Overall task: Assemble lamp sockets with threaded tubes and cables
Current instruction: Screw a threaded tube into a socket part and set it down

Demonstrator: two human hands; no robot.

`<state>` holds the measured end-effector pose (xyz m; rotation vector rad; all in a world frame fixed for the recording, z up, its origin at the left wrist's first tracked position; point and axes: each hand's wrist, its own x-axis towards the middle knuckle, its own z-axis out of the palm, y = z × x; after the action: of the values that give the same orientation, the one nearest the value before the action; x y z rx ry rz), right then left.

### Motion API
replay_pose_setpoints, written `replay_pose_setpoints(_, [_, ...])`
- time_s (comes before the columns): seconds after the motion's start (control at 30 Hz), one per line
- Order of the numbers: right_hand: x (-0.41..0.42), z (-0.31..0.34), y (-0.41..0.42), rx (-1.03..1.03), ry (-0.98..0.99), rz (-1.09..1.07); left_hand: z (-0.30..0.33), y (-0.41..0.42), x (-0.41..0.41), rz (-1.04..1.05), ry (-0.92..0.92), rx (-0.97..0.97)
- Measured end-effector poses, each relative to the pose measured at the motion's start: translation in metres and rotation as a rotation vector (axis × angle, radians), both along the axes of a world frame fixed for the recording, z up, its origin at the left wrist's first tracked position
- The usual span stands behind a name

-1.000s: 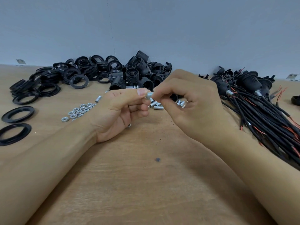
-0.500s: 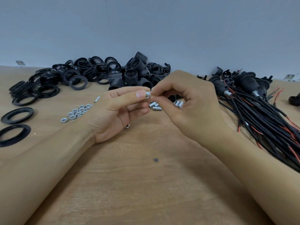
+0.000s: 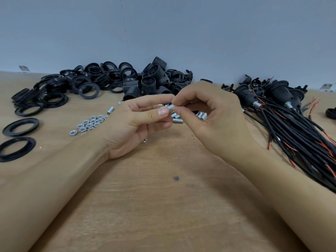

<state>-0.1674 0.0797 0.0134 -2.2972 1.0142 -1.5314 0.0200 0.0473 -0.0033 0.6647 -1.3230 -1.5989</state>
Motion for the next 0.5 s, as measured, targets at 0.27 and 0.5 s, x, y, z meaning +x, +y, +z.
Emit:
replay_pose_setpoints(0.27, [0.0007,0.0018,0.0011,-0.010,-0.011,-0.016,-0.0026,-0.0016,0.0013,0.007,0.040,0.002])
replay_pose_setpoints(0.5, [-0.0006,0.0039,0.0011,-0.021,0.061,-0.050,-0.0029,-0.0009,-0.0016,0.060,0.037,-0.018])
